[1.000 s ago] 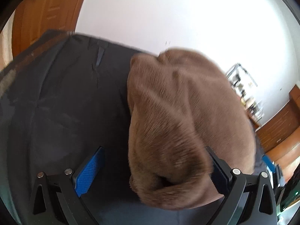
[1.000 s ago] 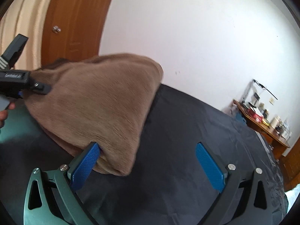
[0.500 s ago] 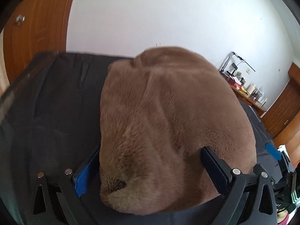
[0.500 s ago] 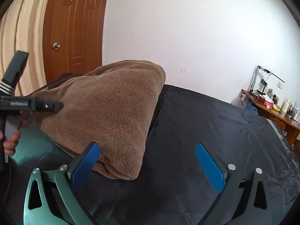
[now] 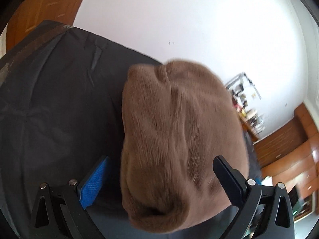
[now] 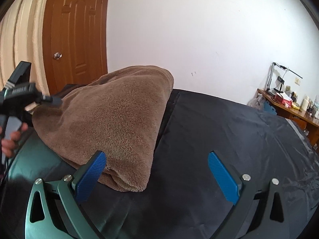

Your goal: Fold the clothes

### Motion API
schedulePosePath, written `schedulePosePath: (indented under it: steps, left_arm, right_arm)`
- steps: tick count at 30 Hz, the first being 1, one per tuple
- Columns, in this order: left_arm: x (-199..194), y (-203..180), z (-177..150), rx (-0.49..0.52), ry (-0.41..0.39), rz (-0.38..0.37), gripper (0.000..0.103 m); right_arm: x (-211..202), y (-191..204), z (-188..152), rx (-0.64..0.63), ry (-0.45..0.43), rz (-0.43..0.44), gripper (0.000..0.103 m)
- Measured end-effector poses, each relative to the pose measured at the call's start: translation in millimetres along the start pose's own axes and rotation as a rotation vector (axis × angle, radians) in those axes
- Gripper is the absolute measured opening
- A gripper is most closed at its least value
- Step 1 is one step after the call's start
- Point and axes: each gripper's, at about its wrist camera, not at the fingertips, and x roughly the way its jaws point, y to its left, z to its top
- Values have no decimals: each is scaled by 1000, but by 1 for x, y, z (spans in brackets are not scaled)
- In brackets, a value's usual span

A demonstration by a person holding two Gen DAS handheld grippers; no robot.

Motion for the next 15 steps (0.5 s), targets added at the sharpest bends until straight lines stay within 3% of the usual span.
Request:
schedulePosePath:
  steps: [7, 15]
  left_arm:
    - [38, 3, 46, -95, 79, 32, 103]
    - [85, 14, 55, -142, 227, 32, 103]
  right_arm:
    - [-3, 4, 1, 1, -4, 14, 103]
    - [-6, 5, 2, 4, -5, 24, 103]
